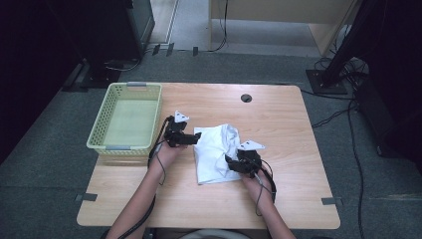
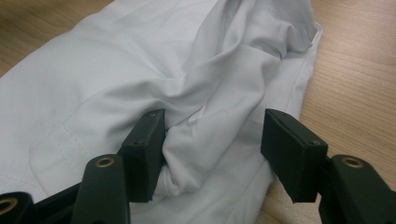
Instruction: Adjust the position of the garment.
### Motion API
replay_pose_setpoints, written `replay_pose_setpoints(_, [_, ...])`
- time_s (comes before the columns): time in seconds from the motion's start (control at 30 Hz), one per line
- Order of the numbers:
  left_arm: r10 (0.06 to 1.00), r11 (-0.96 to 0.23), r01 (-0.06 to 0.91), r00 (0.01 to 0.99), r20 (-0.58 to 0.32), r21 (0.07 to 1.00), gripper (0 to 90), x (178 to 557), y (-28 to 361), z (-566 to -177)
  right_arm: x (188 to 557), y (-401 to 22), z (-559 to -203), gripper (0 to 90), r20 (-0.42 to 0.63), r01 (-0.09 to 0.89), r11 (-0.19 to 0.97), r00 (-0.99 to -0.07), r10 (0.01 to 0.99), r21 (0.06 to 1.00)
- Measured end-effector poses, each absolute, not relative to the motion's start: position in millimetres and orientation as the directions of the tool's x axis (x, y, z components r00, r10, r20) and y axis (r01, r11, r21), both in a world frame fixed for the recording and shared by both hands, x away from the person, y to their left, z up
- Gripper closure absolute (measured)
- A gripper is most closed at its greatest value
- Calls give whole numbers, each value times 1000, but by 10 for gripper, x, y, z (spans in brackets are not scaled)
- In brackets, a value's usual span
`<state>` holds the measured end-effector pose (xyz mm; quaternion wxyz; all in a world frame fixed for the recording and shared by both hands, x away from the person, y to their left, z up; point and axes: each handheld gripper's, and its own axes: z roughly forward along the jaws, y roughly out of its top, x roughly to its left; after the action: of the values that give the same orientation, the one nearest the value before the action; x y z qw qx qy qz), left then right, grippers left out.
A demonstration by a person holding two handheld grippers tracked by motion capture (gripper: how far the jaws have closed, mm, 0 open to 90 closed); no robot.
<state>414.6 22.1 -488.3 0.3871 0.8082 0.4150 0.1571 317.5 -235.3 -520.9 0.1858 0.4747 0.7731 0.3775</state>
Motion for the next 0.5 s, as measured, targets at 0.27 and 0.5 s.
replay_pose_setpoints(0.27, [802,-341,542,594,-63,768,206,4188,246,-4922,3207,-2296,-5210,404,73,592,265,-483,872,761])
replay_pose_setpoints(0.5, [806,-348,553,589,-61,757,206,4232,241,-4994,3227,-2265,-5214,404,74,588,263,-486,871,765])
